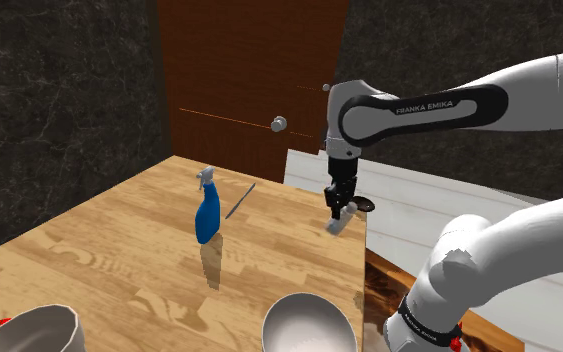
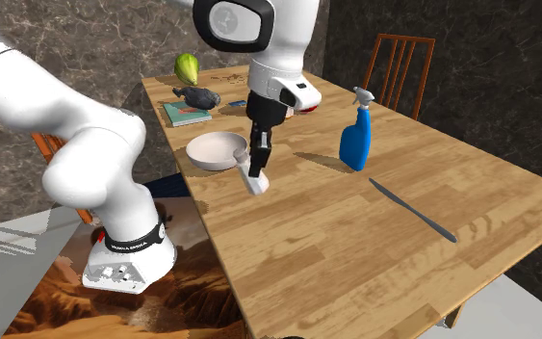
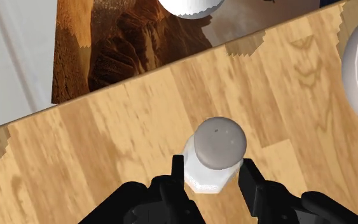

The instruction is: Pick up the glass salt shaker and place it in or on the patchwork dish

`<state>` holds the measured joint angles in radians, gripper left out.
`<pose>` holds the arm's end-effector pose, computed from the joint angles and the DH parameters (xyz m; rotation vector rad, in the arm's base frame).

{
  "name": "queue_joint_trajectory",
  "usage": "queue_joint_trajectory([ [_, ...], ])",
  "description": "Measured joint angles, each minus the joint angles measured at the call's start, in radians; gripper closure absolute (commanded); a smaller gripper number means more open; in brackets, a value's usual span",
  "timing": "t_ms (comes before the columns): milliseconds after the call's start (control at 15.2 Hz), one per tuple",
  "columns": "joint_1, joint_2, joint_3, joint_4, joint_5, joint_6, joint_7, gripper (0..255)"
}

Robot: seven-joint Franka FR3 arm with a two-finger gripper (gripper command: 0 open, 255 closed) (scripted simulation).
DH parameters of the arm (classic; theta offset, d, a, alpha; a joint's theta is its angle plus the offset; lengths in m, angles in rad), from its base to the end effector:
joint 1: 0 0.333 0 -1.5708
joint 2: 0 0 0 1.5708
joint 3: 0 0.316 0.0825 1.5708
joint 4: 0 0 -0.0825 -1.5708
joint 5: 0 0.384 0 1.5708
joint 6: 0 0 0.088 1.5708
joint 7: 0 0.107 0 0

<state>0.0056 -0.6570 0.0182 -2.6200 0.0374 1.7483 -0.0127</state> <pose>0.3218 0.0110 0.4398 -3.0994 -0.0325 0.3342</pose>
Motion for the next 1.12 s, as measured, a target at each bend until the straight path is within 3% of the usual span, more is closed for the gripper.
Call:
queue_joint_trajectory([
  [594, -0.119, 0.123, -0.182, 0.114, -0.153, 0.014, -0.219, 255],
  [1122, -0.184, 0.314, -0.324, 0.281, -0.219, 0.055, -0.405, 255],
])
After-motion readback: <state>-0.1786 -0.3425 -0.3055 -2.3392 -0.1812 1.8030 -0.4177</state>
